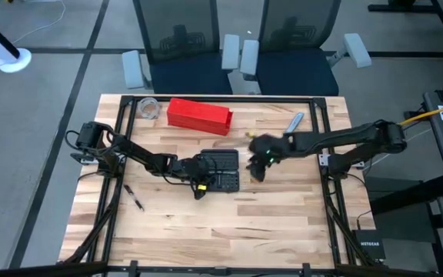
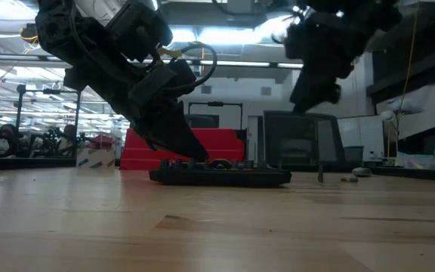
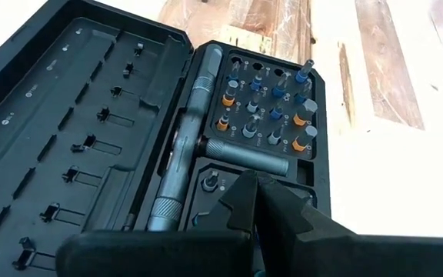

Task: Prefit tool cases
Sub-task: Remove the screwdriver bit from the tool case

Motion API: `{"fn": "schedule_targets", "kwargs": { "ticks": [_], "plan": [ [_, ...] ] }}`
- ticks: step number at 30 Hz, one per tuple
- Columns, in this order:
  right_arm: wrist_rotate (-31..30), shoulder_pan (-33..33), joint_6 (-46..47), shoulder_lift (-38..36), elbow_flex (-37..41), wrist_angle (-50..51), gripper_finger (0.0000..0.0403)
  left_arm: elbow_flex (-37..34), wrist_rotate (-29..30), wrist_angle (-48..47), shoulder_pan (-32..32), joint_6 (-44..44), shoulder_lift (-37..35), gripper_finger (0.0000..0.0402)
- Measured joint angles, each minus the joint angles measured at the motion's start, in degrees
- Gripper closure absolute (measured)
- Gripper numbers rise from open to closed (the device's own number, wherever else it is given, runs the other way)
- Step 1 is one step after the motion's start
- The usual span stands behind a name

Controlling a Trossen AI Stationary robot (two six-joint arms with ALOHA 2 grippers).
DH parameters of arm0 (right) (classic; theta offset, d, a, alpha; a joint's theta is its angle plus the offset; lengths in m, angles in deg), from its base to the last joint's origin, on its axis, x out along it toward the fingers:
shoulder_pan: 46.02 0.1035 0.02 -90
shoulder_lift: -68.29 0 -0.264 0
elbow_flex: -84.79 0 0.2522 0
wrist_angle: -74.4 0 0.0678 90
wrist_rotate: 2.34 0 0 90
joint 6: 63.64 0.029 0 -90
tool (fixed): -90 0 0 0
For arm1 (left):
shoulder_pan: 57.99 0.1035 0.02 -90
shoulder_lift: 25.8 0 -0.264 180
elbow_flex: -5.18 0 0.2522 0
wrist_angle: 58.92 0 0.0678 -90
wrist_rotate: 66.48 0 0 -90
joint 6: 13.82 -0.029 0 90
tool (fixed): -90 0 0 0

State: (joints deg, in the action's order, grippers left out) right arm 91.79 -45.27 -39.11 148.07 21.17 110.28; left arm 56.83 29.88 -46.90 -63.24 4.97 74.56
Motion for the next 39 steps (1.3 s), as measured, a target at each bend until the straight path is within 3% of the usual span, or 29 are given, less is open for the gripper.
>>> {"fn": "schedule_targets", "kwargs": {
  "ticks": [6,12,22,39],
  "plan": [
    [0.0,7.4,-9.7,14.2,-7.4,0.5,0.0256,0.0,0.5,0.0,0.0,1.2,0.0,0.0401],
    [-0.9,9.5,-11.2,22.8,-13.2,0.4,0.0276,0.0,0.5,0.0,0.0,2.2,0.0,0.0401],
    [-3.5,9.3,-11.4,24.2,-13.8,5.3,0.0288,0.0,0.6,-0.1,-0.4,2.5,0.0,0.0401],
    [-6.1,9.4,-12.0,25.1,-13.7,3.3,0.0302,0.0,0.4,0.0,-0.4,2.8,0.0,0.0401]
  ]
}}
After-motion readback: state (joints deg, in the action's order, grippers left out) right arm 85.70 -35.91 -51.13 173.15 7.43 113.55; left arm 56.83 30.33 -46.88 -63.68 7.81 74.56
